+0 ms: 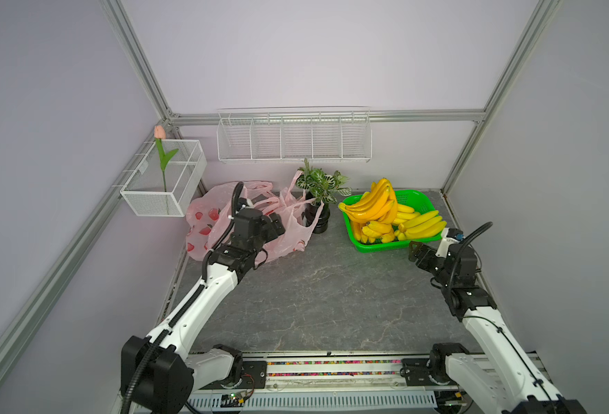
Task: Place the banana into a plastic bag & tie a knot
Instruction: Pick up the plastic bag at the center of the board.
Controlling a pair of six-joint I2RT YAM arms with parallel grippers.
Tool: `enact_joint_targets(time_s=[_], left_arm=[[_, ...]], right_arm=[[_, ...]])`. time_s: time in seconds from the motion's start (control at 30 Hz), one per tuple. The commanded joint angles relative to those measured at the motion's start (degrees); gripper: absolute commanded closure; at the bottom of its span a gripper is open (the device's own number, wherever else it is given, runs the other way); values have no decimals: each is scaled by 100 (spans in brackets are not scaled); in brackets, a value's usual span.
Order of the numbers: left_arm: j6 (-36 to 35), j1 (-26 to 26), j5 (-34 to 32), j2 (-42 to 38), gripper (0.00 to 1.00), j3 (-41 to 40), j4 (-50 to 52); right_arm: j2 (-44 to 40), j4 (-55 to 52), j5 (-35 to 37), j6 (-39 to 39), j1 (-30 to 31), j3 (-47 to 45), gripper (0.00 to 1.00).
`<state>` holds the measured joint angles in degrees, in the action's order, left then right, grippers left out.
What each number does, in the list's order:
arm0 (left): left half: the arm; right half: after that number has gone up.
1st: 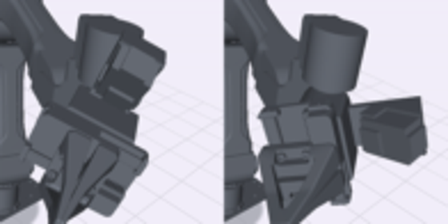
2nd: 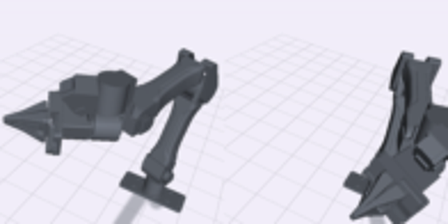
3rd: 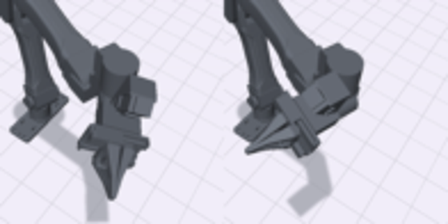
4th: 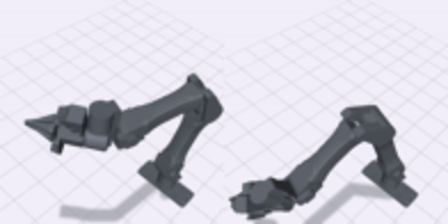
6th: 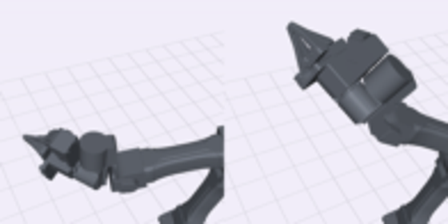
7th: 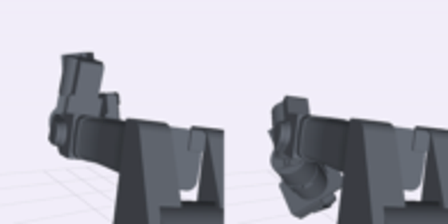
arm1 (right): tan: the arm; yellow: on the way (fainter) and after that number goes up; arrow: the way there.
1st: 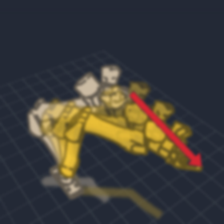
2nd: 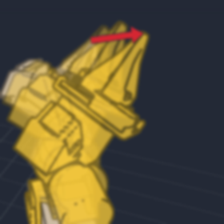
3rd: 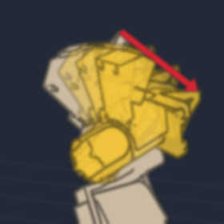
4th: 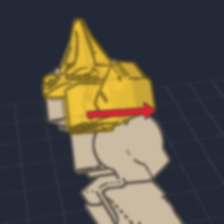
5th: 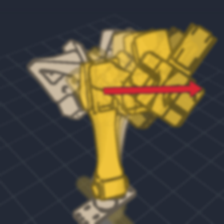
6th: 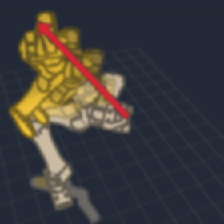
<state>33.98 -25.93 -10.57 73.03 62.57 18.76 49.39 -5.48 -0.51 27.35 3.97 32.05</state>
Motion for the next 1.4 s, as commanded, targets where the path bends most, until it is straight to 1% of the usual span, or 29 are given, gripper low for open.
enact_joint_targets(time_s=[0.0,0.1,0.17,0.23,0.3,0.4,0.43,0.47,0.57,0.6,0.63,0.73,0.83,1.0,1.07,1.13,1.23,1.37], left_arm=[[-205,-443,-301,661,10,786,746],[-158,-630,-490,1244,14,1340,1039],[-128,-650,-473,1570,20,1607,1183],[-84,-650,-584,1860,27,1913,1421],[-54,-650,-715,1991,37,2059,1542],[-71,-650,-817,1969,51,2015,1508],[-35,-648,-891,1931,57,1967,1515],[29,-650,-1015,1864,65,1896,1567],[-35,-650,-1138,1423,91,1419,1368],[-48,-650,-1133,1211,97,1172,1239],[-66,-650,-1109,911,100,861,1062],[-96,-667,-1072,-122,100,-161,640],[-278,-811,-862,-1267,100,-1240,190],[-282,-1400,-363,-2843,100,-2825,-534],[-78,-1660,-304,-3405,100,-3435,-886],[20,-1783,-135,-3772,100,-3908,-1220],[151,-1844,50,-4127,100,-4371,-1616],[132,-1871,404,-4254,100,-4647,-1993]], right_arm=[[88,-366,-185,-193,274,153,11],[165,-364,-127,-231,427,195,11],[170,-375,-173,-204,455,238,11],[150,-372,-234,-196,500,240,11],[126,-399,-269,-204,520,265,11],[100,-480,-331,-262,560,321,11],[103,-490,-347,-274,583,331,11],[120,-498,-368,-274,604,333,11],[187,-490,-469,-242,737,379,11],[215,-513,-468,-219,746,415,11],[262,-560,-455,-198,1005,456,11],[408,-709,-295,-109,1500,656,11],[568,-700,-131,175,2086,767,11],[1039,-304,149,801,3242,836,11],[1301,29,215,1116,3725,818,11],[1602,458,234,1437,4082,775,11],[2179,1066,144,1869,4509,772,10],[2821,1683,-120,2187,4756,802,7]])
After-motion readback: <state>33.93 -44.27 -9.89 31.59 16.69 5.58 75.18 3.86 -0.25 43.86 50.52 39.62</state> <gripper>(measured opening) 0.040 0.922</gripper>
